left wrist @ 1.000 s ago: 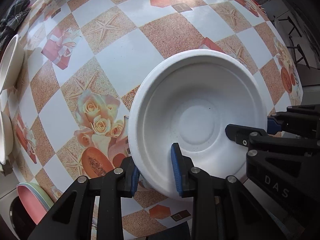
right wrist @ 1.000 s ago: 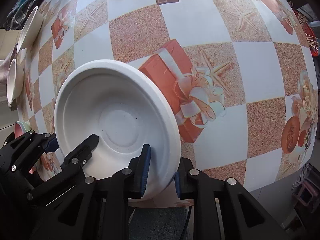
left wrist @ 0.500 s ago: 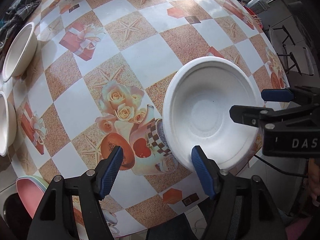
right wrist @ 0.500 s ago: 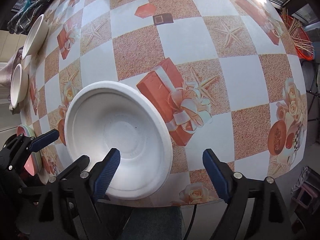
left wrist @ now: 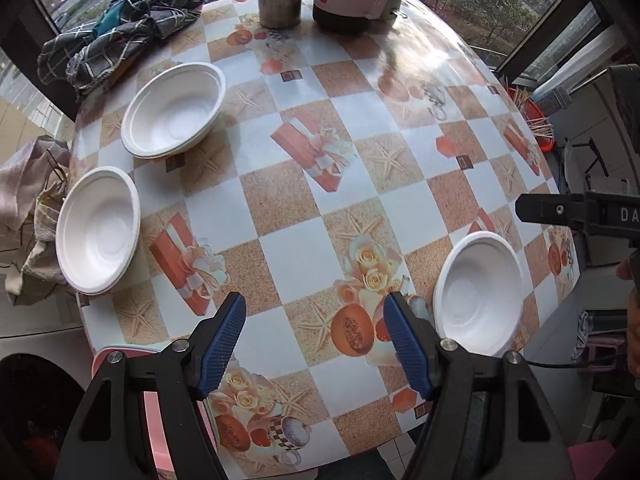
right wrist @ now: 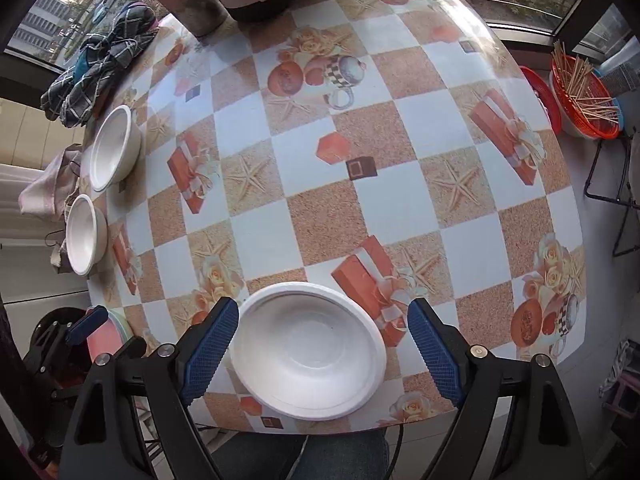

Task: Organize plates and bowls
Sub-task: 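Move both grippers to the rim of a second white bowl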

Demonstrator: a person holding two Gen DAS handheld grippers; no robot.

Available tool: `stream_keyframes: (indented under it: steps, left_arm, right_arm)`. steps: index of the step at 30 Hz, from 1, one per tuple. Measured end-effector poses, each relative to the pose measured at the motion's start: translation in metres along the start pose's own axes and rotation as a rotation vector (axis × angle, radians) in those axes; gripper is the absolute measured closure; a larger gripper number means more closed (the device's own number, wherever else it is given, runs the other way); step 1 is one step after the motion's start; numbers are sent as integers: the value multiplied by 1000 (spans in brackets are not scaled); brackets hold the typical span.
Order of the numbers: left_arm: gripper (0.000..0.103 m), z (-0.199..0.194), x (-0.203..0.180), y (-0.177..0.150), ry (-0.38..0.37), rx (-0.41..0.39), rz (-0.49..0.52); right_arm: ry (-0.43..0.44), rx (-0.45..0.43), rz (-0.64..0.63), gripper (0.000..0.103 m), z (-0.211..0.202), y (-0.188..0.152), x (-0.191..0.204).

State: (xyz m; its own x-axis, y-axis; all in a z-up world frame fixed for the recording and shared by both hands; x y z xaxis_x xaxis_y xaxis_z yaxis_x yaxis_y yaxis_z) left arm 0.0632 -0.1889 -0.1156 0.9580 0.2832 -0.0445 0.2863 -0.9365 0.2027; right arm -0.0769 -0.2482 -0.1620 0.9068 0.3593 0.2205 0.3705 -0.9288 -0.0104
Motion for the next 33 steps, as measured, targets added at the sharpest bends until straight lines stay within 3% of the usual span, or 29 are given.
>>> stream_keyframes:
  steps: [8, 15, 24, 28, 33]
  left_arm:
    - [28, -6, 92, 54, 124, -73, -154]
    - [28, 8, 164, 77, 215, -56, -236]
    - [28, 47, 206, 107, 225, -14, -280]
    - [28, 63, 216, 119, 258, 5, -239]
    - [28, 83, 224, 125, 282, 39, -207]
  right_arm:
    - [65, 21, -109, 15, 6, 34, 111]
    - [68, 42, -98, 15, 33, 67, 171]
    - [51, 44, -76, 15, 79, 99, 202]
    - [39, 12, -107, 15, 92, 108, 211]
    - [59, 35, -93, 15, 113, 115, 220]
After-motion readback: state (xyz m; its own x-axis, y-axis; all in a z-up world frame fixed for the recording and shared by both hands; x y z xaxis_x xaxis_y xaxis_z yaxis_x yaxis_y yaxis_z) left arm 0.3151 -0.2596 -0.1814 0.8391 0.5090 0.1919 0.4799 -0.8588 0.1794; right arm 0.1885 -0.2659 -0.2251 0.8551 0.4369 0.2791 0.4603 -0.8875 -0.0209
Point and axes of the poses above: each gripper's, at about its wrist camera, not at the fingertips, and z roughly the way its jaws point, x to its left, y to its top, the point moved 8 cm from there along z, roughly the way its jaws point, and after that the axes turned 10 degrees about z, right-handed, at the moved point
